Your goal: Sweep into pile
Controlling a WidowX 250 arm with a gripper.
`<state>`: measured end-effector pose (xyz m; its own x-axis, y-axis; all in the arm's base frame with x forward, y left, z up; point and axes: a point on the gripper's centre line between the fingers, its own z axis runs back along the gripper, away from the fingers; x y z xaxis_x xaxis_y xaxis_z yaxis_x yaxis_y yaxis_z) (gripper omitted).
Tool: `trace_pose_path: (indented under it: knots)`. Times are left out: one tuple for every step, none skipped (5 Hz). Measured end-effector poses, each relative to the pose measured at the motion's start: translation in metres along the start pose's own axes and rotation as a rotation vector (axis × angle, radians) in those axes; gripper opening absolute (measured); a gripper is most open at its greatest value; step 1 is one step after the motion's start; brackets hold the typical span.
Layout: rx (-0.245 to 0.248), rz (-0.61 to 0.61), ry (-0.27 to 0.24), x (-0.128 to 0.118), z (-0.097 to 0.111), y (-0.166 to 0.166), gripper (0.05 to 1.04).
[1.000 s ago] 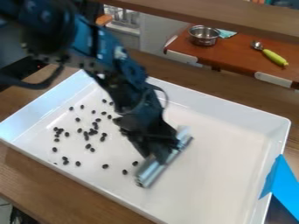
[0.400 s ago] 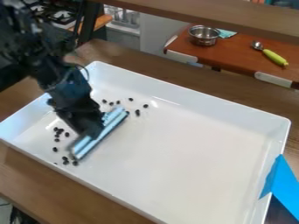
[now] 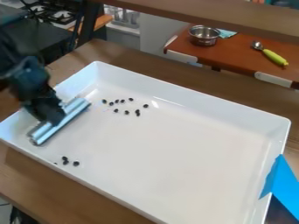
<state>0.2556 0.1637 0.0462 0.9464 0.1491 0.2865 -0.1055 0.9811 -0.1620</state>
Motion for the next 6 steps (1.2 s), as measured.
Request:
trace_pose_path:
  knots:
    - [-0.056, 0.001, 0.003, -0.01, 0.008, 0.007, 0.351]
    - [-0.087, 0.011, -0.017, -0.01, 0.021, -0.017, 0.351]
    - [-0.117, 0.023, -0.05, 0.007, 0.034, -0.063, 0.351]
    - [-0.148, 0.04, -0.057, 0.019, 0.038, -0.104, 0.351]
    - [-0.16, 0.018, -0.049, 0.027, 0.027, -0.15, 0.351]
    - [-0.164, 0.012, -0.037, 0.032, 0.009, -0.171, 0.351]
